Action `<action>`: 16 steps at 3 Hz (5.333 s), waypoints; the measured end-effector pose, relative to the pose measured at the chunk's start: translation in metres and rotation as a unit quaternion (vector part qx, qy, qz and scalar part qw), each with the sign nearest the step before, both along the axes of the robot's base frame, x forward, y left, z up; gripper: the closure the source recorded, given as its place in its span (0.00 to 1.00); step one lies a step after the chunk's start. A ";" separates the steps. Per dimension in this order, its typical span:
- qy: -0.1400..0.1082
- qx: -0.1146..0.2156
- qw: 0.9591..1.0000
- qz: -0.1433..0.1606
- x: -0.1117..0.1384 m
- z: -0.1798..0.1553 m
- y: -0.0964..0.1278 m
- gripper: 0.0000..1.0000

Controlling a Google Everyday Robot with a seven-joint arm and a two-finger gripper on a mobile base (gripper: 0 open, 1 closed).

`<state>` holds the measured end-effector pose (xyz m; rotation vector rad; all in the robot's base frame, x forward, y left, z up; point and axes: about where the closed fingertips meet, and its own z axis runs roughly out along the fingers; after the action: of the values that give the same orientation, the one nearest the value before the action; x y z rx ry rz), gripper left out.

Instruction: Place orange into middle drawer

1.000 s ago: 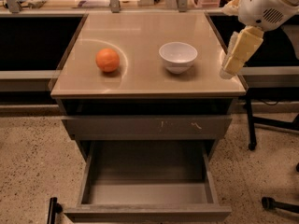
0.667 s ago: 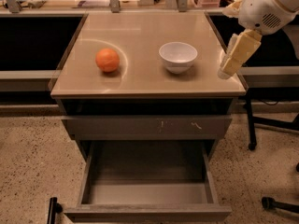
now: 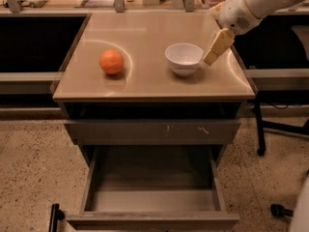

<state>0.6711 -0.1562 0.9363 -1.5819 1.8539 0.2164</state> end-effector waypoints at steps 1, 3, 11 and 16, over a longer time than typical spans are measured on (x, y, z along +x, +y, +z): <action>-0.003 0.019 1.000 0.012 0.044 -0.007 0.019 0.00; -0.014 0.026 1.000 0.004 0.055 -0.002 0.017 0.00; 0.078 0.065 0.977 0.186 0.084 -0.067 0.234 0.00; 0.106 0.170 0.946 0.255 0.077 -0.113 0.285 0.42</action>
Offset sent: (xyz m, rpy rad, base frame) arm 0.0391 0.0167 -0.0068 0.0337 -0.0051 0.0222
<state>0.7476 0.1287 0.8231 -1.8058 1.4156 0.9184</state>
